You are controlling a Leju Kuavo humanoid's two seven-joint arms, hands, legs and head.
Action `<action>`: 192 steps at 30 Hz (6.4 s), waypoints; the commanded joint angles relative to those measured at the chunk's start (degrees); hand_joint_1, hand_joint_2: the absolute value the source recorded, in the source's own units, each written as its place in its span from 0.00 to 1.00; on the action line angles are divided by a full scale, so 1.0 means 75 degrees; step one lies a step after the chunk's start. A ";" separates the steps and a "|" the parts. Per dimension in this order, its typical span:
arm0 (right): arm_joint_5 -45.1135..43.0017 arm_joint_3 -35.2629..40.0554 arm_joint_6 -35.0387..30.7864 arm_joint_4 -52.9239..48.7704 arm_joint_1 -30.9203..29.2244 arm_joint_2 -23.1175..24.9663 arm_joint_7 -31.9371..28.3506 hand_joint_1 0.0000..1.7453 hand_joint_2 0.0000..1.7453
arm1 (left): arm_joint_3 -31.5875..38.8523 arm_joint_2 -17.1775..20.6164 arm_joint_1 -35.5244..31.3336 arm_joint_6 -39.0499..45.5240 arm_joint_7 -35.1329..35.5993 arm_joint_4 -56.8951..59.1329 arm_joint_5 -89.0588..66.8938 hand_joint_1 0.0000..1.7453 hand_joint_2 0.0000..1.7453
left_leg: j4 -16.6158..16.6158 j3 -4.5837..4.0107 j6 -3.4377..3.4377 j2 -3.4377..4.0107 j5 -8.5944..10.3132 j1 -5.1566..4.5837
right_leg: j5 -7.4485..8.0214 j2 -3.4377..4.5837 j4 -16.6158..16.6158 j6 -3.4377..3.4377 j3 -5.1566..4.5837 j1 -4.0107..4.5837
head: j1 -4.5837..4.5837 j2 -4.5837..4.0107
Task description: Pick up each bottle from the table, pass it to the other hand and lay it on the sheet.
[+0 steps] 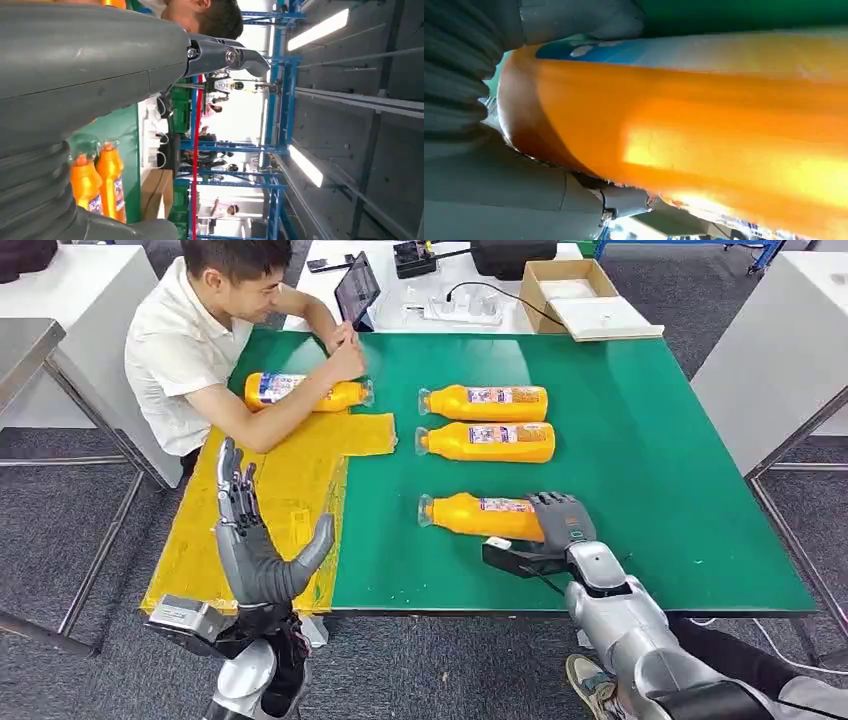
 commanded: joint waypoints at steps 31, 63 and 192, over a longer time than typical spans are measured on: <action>-0.5972 0.0945 -0.1188 -0.4481 0.2134 0.2427 -0.3883 1.00 1.00 | -0.1240 0.0163 -0.0097 -0.2008 0.1432 0.1941 0.0840 0.00 1.00 | -0.0012 -0.0057 -0.0014 0.0045 -0.0010 0.0013 | 0.0001 0.0035 -0.0002 -0.0015 -0.0064 0.0014 | 0.0000 0.0000; -0.5615 0.2428 -0.1800 -0.2664 0.2685 0.3000 -0.4380 1.00 1.00 | -0.0994 -0.0057 -0.0360 -0.1060 0.1002 0.1307 0.2178 0.00 1.00 | -0.0012 -0.0063 -0.0018 -0.0001 -0.0010 0.0028 | -0.0016 -0.0018 -0.0006 -0.0019 -0.0057 0.0024 | 0.0000 0.0003; -0.6339 0.1055 -0.2911 -0.4719 0.4314 0.1873 -0.4926 0.00 1.00 | 0.0827 0.0240 -0.0873 -0.0968 0.0206 -0.0168 0.1192 0.00 1.00 | -0.0008 -0.0055 -0.0024 0.0033 -0.0010 0.0022 | -0.0014 0.0013 0.0013 -0.0023 -0.0062 0.0019 | -0.0003 0.0000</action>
